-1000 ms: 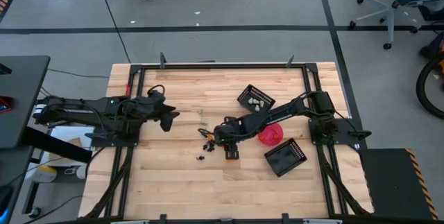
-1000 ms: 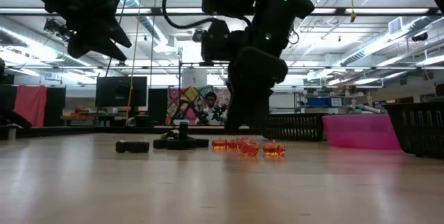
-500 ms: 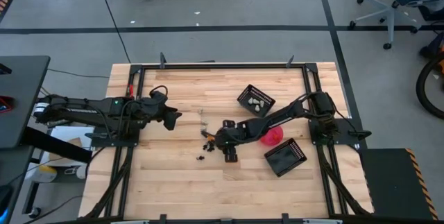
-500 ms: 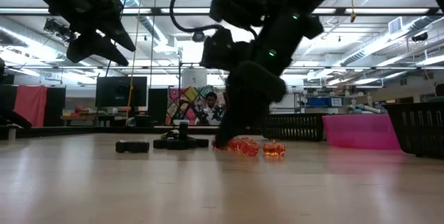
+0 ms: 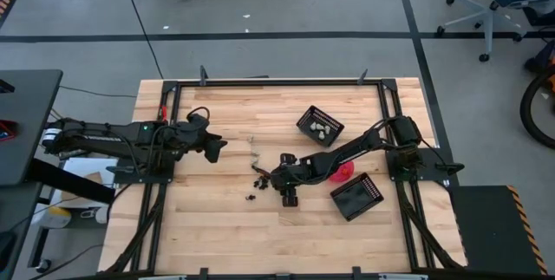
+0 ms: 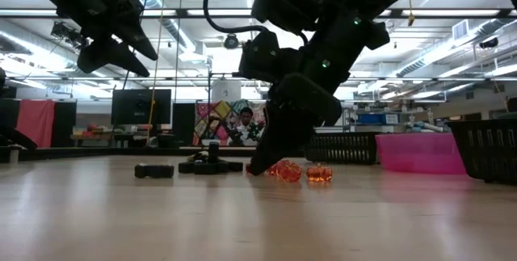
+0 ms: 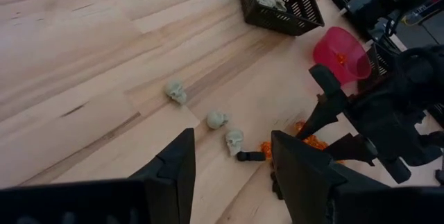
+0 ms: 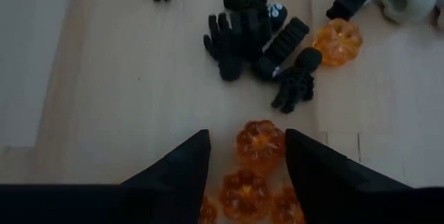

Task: Sort Halloween decoration
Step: Put the orange pumpkin toy into the red bowl

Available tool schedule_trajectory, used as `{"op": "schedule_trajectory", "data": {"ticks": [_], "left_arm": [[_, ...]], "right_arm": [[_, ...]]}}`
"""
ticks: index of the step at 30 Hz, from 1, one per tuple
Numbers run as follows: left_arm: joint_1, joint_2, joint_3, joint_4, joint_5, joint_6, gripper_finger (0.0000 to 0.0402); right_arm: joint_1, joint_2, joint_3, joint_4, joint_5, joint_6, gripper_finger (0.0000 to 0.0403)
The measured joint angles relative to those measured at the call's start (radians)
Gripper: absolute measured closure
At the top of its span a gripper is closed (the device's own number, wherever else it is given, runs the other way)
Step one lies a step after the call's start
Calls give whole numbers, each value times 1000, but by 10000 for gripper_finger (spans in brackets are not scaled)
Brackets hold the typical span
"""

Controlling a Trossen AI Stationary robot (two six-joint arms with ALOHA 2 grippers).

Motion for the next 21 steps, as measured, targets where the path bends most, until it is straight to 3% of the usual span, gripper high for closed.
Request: {"op": "schedule_trajectory", "data": {"ticks": [10,21], "left_arm": [[0,0,0,0,0,-1,239],[0,0,0,-1,0,0,239]], "right_arm": [[-11,1,0,2,-7,-6,310],[-13,6,63,-95,-30,-18,298]]}}
